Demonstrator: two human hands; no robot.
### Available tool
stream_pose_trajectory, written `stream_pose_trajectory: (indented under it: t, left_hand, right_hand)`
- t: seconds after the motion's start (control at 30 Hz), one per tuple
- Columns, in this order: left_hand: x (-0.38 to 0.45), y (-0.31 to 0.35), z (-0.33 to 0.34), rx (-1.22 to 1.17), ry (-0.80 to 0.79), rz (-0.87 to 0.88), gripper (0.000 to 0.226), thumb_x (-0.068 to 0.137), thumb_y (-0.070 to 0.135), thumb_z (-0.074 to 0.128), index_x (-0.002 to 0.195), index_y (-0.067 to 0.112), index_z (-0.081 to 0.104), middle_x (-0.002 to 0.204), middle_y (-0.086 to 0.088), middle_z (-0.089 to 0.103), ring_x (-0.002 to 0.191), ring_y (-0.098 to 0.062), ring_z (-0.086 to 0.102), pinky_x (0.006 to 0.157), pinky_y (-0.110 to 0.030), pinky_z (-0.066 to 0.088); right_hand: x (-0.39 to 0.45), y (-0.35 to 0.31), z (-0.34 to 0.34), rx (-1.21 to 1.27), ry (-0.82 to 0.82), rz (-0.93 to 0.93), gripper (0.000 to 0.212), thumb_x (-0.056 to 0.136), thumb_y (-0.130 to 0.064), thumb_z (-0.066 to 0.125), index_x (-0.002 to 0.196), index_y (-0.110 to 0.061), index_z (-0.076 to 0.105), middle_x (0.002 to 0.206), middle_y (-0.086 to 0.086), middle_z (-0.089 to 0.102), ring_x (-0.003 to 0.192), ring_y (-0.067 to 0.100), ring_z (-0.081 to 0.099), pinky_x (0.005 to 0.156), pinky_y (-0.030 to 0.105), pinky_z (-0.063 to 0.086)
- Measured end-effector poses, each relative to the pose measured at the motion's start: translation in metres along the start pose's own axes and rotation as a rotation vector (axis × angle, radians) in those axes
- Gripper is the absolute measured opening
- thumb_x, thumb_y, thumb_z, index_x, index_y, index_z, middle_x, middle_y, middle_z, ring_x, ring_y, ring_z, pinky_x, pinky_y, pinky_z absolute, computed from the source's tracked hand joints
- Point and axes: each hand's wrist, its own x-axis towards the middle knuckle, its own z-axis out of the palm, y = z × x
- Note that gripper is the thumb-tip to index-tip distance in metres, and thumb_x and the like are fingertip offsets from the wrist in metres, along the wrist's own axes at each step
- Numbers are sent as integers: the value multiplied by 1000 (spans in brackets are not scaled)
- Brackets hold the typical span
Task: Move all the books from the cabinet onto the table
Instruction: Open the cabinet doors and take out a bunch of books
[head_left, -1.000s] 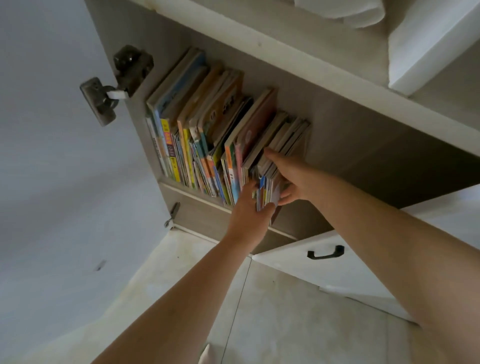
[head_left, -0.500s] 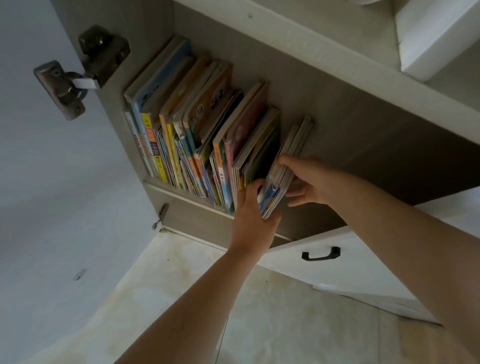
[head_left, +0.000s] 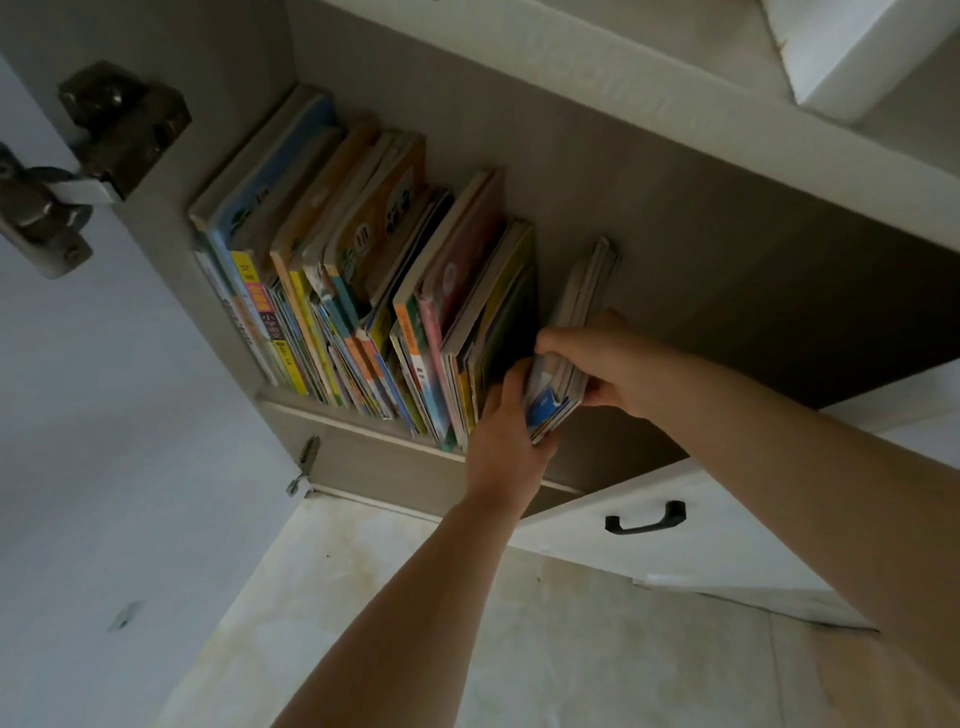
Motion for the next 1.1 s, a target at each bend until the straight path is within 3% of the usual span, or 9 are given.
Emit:
stream_pose_trajectory:
  t: [0.2,0.37,0.57,0.63,0.7,0.77,0.9,1.0,1.1]
  left_hand:
    - [-13,0,0,109,12,87,74,77,20,76,141,18,38,126,-5,56,107,-24,63,87,-37,57]
    - [-52,-12,-22,200,49,159,77,73,33,75,137,28,34,118,2,64,93,-16,67,76,-31,61]
    - [-89,-28,-40,211,38,165,89,63,26,88,135,26,36,114,0,68,89,-16,70,70,-21,58]
    - [-91,-29,-43,125,37,136,85,67,21,86,135,28,35,114,0,68,91,-8,66,76,-13,54]
    - [-91,-32,-50,4,52,86,83,72,17,83,136,37,33,116,11,63,95,3,57,79,0,44]
    - [-92,-37,-57,-77,56,65,84,76,16,80,135,47,29,117,28,53,101,16,51,80,4,40]
    - [-95,-52,-67,-102,24,53,77,78,25,76,134,52,29,115,40,48,110,26,42,84,-1,43]
    - [-95,-59,-73,-33,36,87,60,76,46,64,128,51,34,115,32,47,112,11,45,81,-12,51]
    - [-96,-66,-75,-64,34,74,60,77,39,71,126,45,38,110,36,49,109,18,47,79,-3,47]
  right_hand:
    - [-19,8,-2,74,12,18,40,83,-17,69,117,-7,50,96,16,63,80,25,66,61,32,59]
    - [-55,24,11,104,-35,32,20,81,-15,71,86,-14,51,87,11,62,75,21,65,74,37,60]
    - [-75,41,38,21,-51,19,64,78,-22,75,123,-15,29,106,9,52,89,18,57,82,37,58]
    - [-76,46,35,17,-93,-28,58,81,-30,72,122,-16,33,106,6,56,91,18,61,77,34,59]
    - [-74,47,20,17,-121,-86,29,92,-36,57,114,-18,50,104,3,65,89,14,67,67,24,57]
    - [-68,46,2,106,-111,-100,14,99,-25,47,98,-19,60,98,1,69,84,9,68,68,22,54]
    - [-43,48,-11,211,-74,-69,23,91,1,56,96,-21,58,94,-1,67,86,12,66,90,36,54]
    - [-23,58,-7,97,-15,-181,44,85,1,65,122,-17,50,105,1,63,95,15,62,73,27,56]
    - [-7,65,-4,-120,-61,-323,43,83,-1,68,121,-13,52,116,1,61,110,12,57,75,17,53]
